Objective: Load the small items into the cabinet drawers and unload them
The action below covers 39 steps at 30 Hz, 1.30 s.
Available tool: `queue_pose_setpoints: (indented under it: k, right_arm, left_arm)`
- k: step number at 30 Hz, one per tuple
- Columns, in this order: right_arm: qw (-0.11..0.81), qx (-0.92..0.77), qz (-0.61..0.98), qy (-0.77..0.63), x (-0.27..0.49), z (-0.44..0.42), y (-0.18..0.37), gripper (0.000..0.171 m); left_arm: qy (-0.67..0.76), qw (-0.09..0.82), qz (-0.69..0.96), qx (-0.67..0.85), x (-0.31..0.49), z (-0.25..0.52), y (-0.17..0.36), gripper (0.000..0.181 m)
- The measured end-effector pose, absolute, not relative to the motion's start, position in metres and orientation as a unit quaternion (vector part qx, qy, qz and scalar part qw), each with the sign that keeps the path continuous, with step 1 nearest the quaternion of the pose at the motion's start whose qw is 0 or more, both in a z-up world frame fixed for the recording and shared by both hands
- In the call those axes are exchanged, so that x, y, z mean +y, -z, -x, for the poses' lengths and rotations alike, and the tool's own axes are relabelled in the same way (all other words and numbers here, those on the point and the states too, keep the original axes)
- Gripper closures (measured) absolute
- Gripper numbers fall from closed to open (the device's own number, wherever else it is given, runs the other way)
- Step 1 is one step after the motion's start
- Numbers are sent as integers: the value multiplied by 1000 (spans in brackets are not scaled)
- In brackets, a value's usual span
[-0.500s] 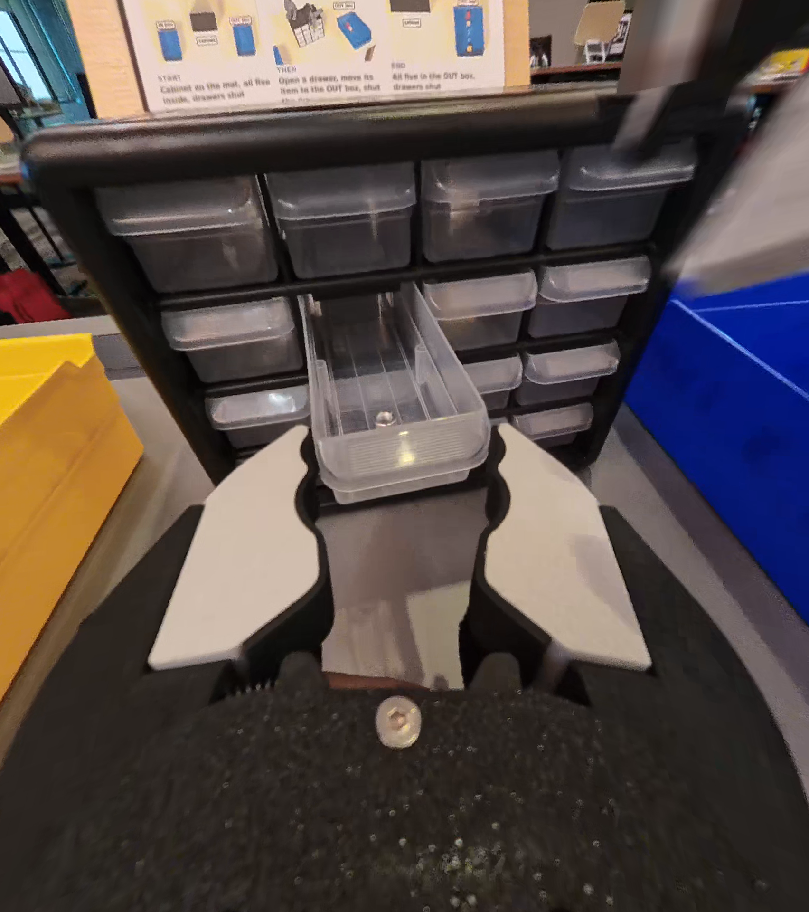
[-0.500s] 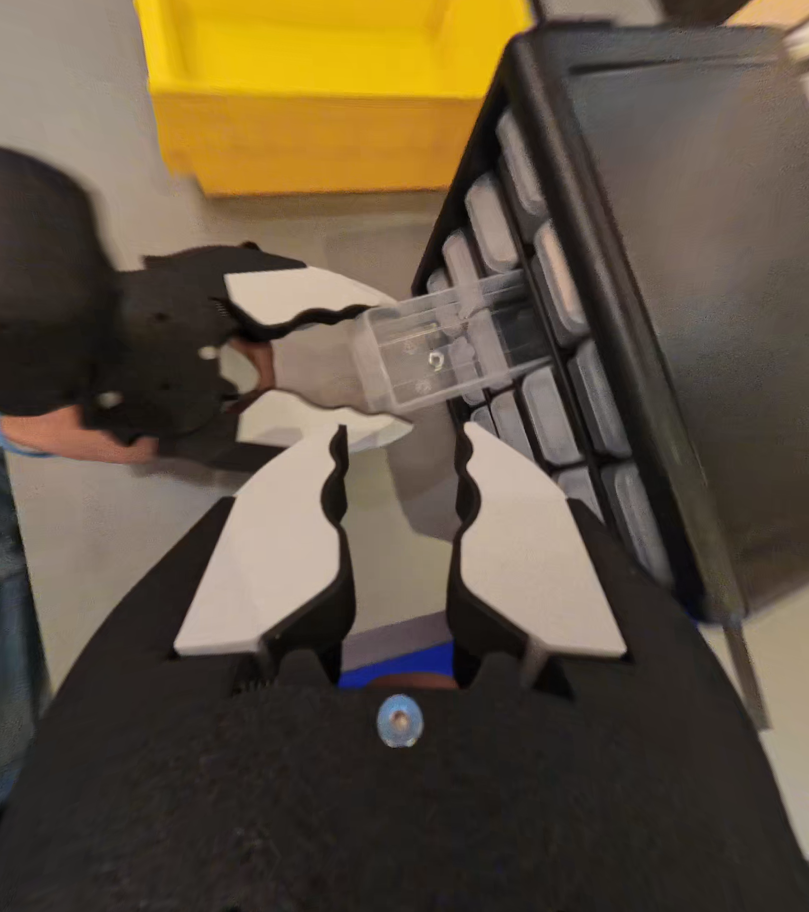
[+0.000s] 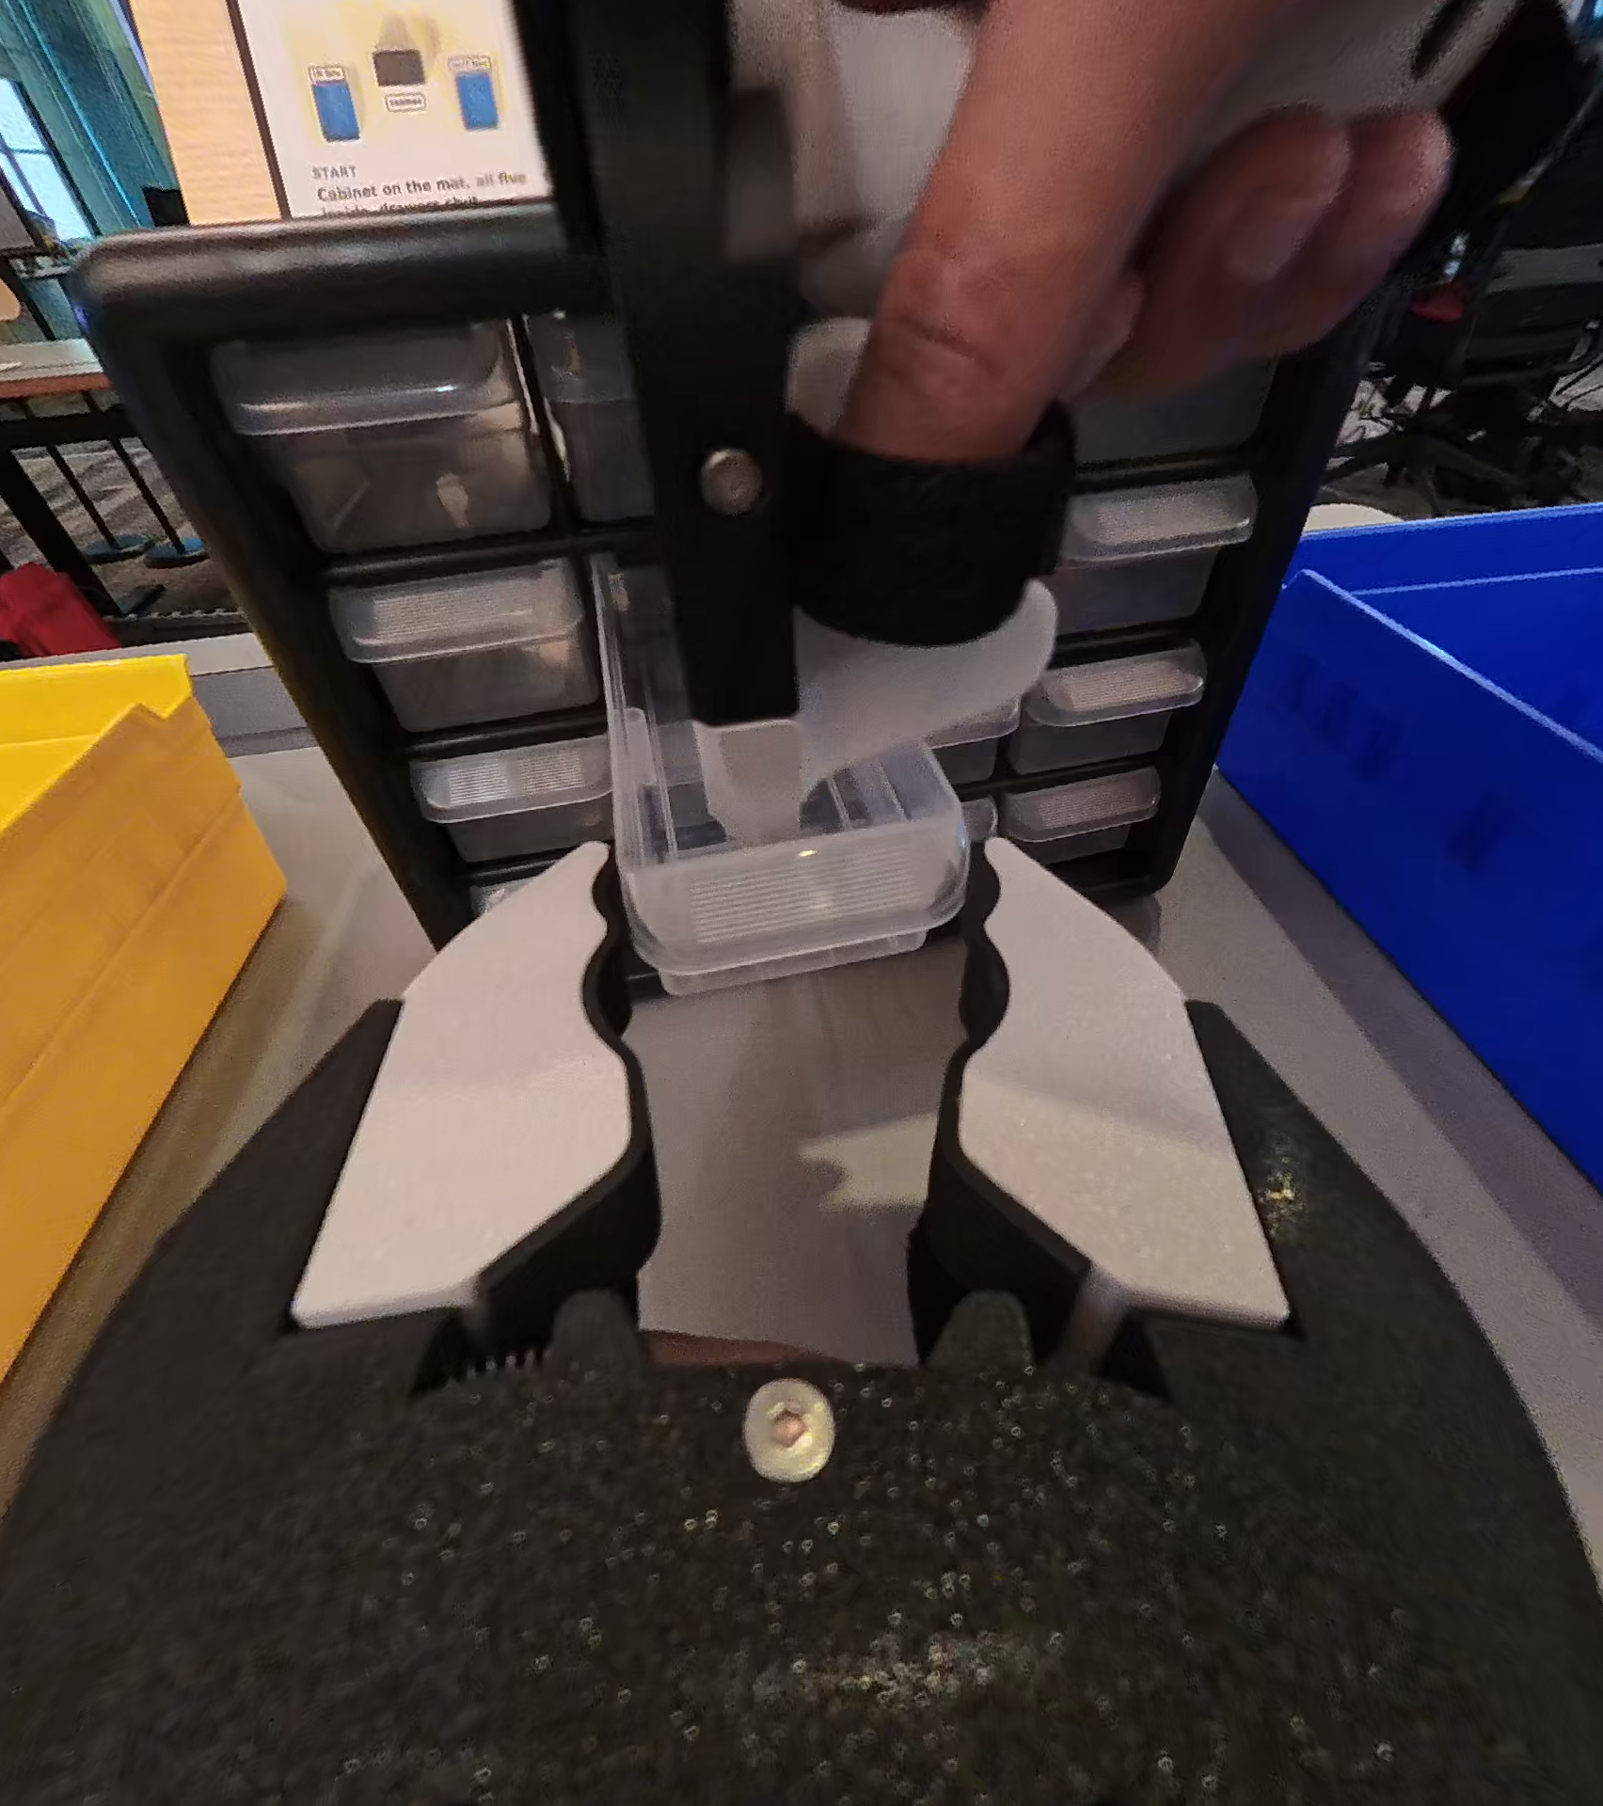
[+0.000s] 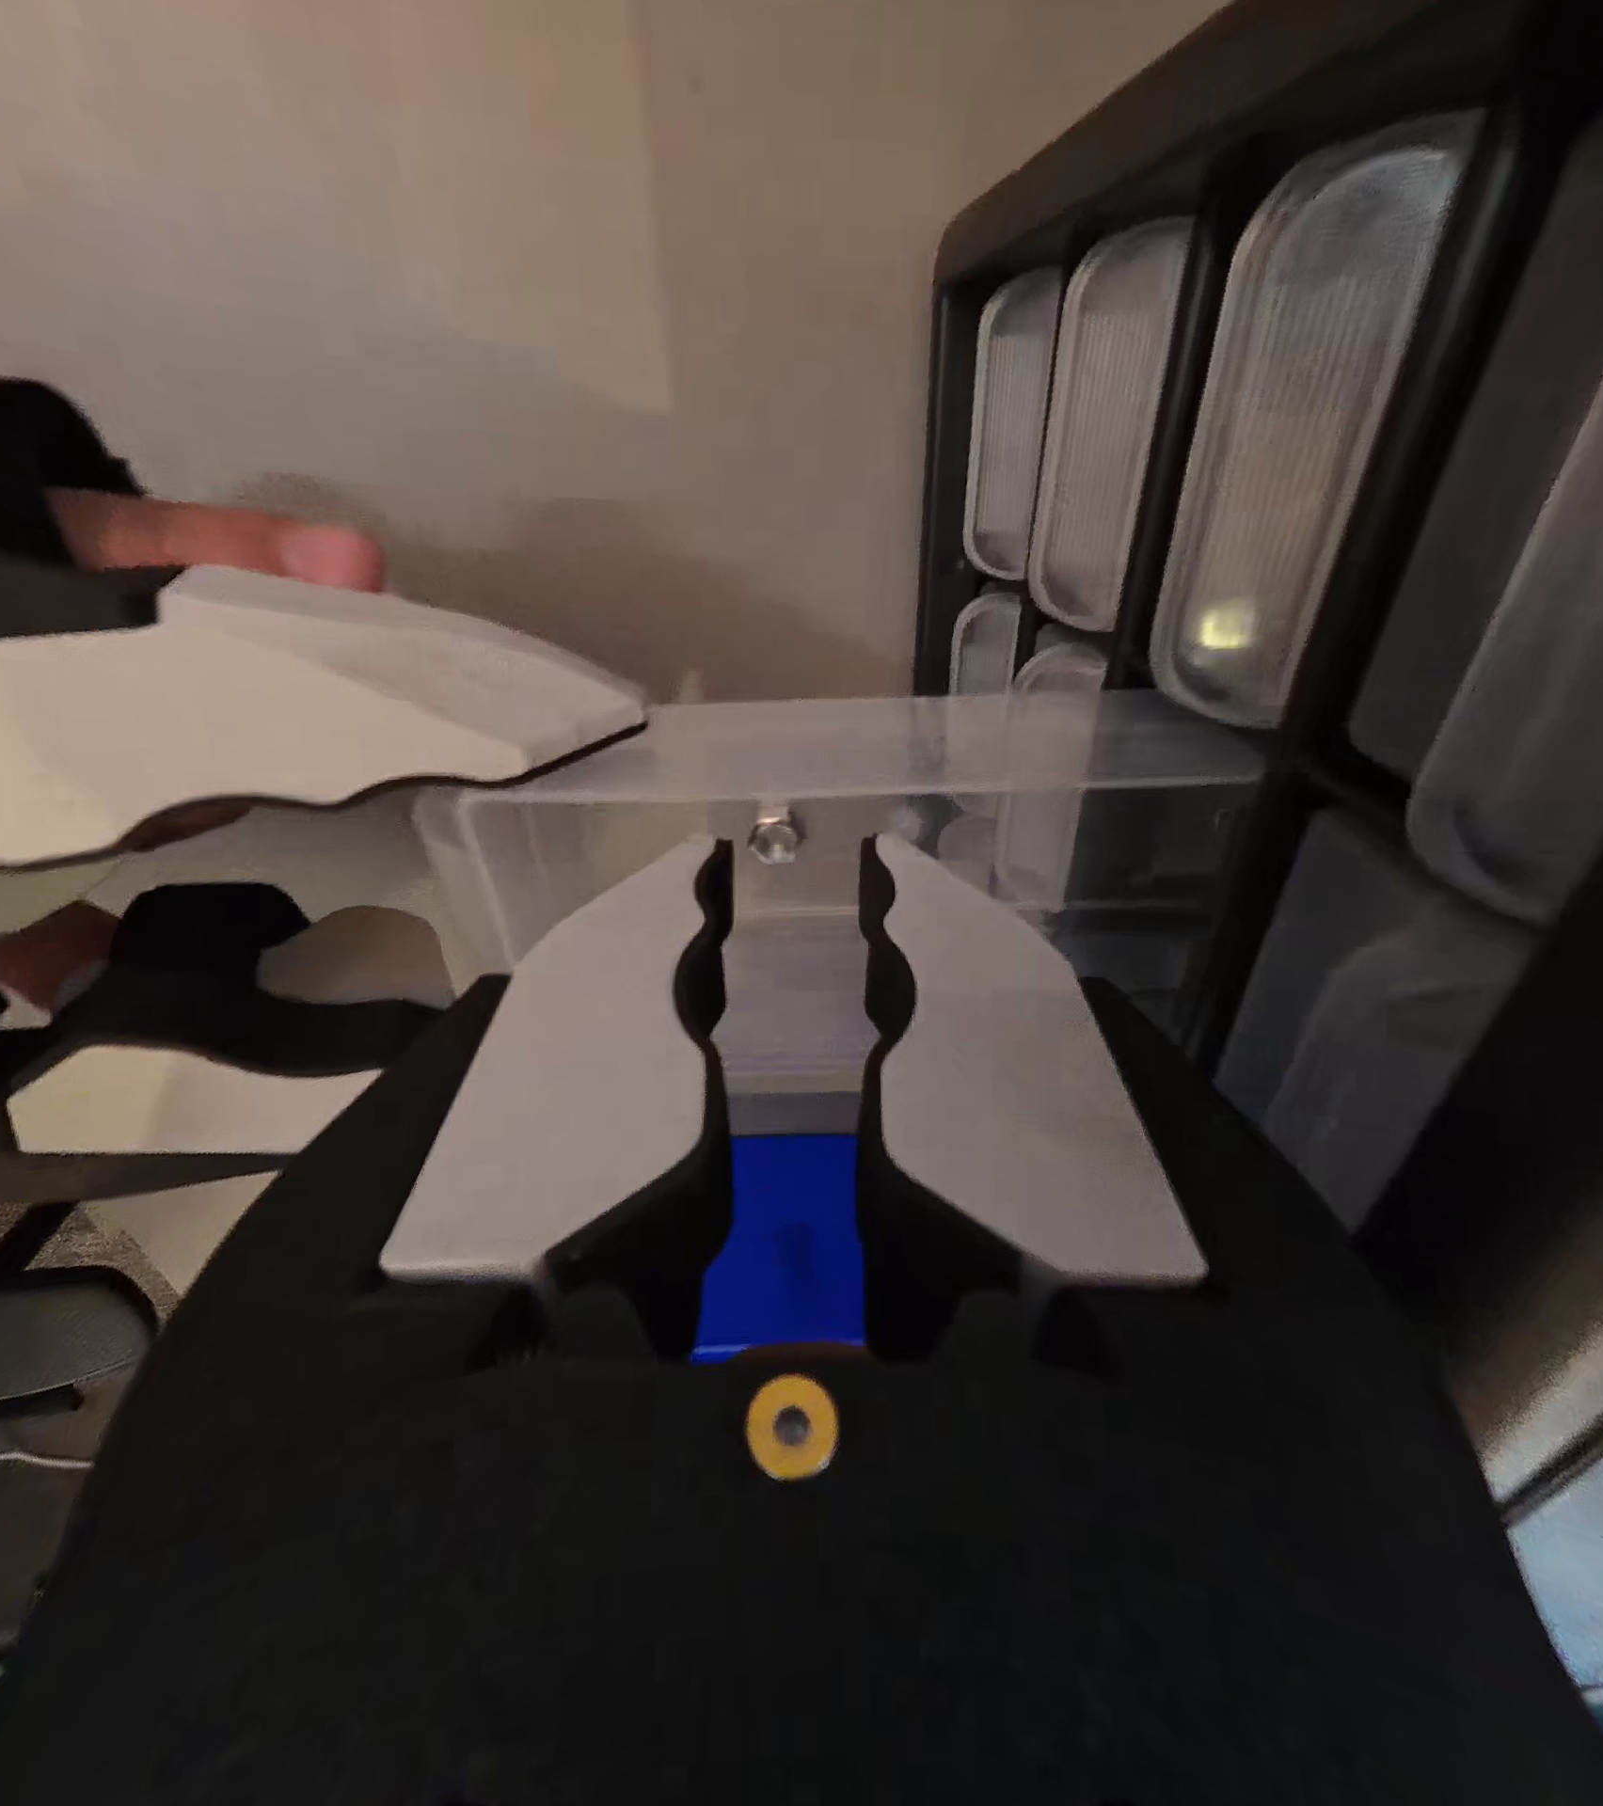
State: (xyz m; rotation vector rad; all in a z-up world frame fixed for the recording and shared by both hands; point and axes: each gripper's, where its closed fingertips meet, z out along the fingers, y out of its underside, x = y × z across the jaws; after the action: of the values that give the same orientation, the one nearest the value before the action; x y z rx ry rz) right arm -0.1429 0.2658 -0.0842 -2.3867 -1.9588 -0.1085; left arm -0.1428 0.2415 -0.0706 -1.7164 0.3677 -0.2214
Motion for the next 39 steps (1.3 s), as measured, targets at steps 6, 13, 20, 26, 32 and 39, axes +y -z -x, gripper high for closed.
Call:
queue_pose_setpoints:
  k: [6, 13, 20, 26, 32, 39]
  right_arm:
    - [8, -641, 765, 60, 265, 142, 86, 160]
    - [104, -634, 766, 20, 243, 126, 15, 161]
    - [118, -417, 900, 38, 203, -80, 18, 161]
    - [-49, -301, 951, 44, 167, -176, 166, 160]
    - [-50, -293, 954, 44, 177, -176, 183, 160]
    - [-41, -287, 957, 31, 179, -174, 193, 160]
  left_arm:
    - [93, 634, 750, 164, 240, 142, 71, 116]
    - [94, 635, 749, 167, 240, 143, 72, 116]
    - [101, 623, 757, 172, 252, 143, 68, 116]
    - [96, 615, 765, 167, 272, 138, 64, 116]
    - [100, 596, 781, 158, 299, 135, 63, 115]
    - [114, 590, 780, 173, 290, 136, 68, 114]
